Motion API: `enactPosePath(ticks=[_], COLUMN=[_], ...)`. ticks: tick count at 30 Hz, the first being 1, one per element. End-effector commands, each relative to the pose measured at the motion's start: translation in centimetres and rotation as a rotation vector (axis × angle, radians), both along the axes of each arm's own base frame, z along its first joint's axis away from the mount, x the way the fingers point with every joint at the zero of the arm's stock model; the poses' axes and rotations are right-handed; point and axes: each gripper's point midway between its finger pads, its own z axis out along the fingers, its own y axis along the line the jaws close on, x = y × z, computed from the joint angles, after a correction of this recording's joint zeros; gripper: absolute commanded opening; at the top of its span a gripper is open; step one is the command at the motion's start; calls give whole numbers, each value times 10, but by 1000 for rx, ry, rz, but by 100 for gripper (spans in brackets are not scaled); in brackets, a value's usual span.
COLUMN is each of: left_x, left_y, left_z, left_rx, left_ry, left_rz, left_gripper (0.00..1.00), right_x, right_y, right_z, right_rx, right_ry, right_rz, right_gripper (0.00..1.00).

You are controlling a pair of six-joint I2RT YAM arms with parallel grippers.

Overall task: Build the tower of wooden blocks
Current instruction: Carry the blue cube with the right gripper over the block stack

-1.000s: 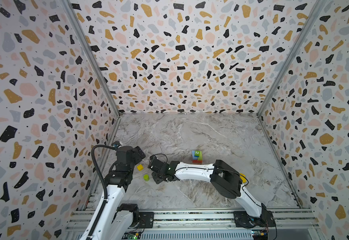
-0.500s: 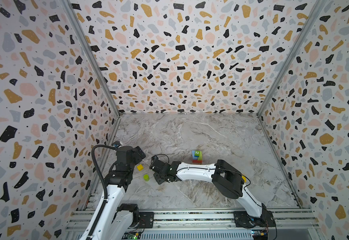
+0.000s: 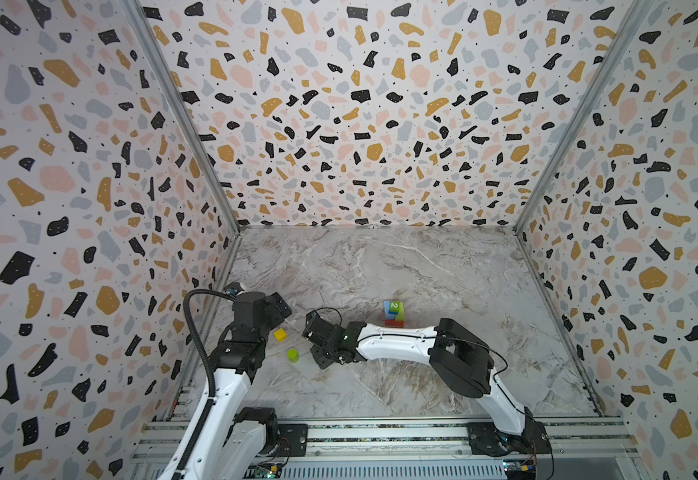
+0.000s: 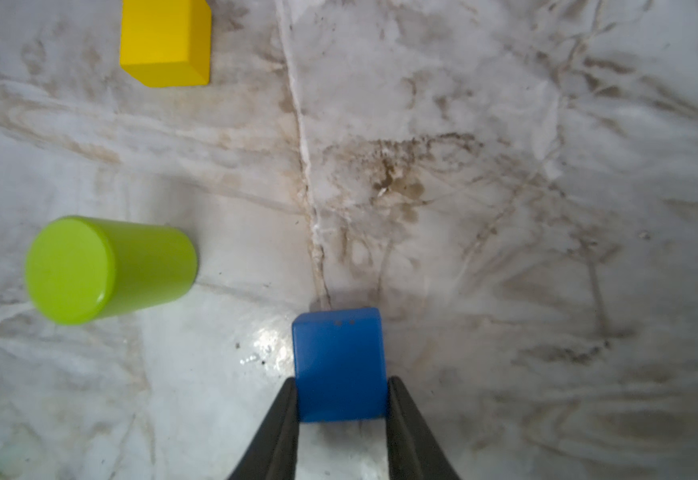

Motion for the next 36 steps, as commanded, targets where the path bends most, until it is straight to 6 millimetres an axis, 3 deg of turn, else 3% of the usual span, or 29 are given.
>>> enactPosePath(ticks=[1,10,19,29,36], left_x=[3,7,15,19,19], left_y=[1,-12,-36,-54,-60], left_z=[1,2,-8,-15,-18], left_rx=[-3,-6,-50,-71,-85], left_ry=[-20,-24,0,20,23], left_rz=[2,-82,-219,-289,-308], left_gripper=[100,100,100,100,100], right_x=[3,17,48,73,84], right_y=[-2,-34,-111,-190,-218], right_z=[44,82,117,122,114], right_rx=[55,89,84,69,59], right_ry=[-33,-45,-58,-41,-29], right_rz=[0,-46,-206,-395,-496], right_gripper=[22,22,22,22,22])
